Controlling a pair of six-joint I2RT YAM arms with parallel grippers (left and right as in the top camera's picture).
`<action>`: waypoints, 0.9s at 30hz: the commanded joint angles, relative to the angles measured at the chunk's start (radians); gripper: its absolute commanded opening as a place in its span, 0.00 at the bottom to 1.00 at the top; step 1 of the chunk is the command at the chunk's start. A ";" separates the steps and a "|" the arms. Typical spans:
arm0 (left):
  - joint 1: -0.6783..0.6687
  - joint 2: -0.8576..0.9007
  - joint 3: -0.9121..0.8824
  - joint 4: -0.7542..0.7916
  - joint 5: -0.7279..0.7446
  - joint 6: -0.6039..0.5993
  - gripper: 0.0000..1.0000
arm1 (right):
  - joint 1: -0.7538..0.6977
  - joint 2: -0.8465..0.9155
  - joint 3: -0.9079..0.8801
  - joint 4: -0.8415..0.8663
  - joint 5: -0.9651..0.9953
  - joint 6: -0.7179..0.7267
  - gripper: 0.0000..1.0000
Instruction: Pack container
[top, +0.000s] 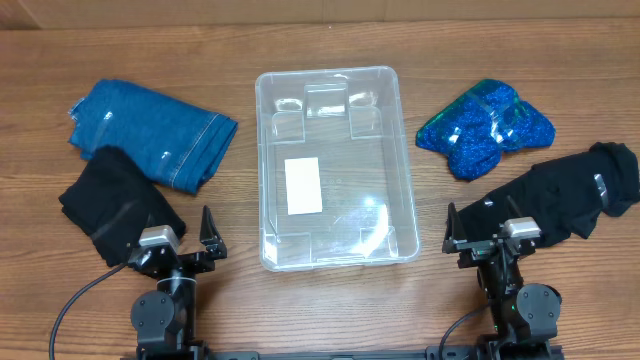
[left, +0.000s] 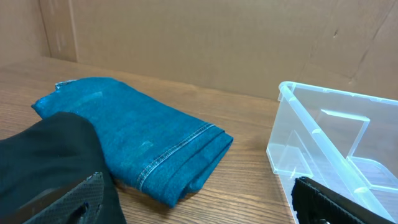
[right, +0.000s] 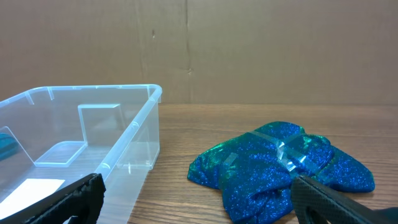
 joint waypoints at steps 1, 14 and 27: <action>-0.008 -0.009 -0.003 0.003 -0.003 0.019 1.00 | 0.001 -0.007 -0.010 0.008 -0.001 -0.001 1.00; -0.007 0.039 0.234 -0.170 0.020 0.001 1.00 | 0.001 0.075 0.117 0.003 0.072 0.217 1.00; -0.006 0.849 1.019 -0.655 0.127 0.030 1.00 | -0.016 1.021 0.986 -0.506 0.082 0.194 1.00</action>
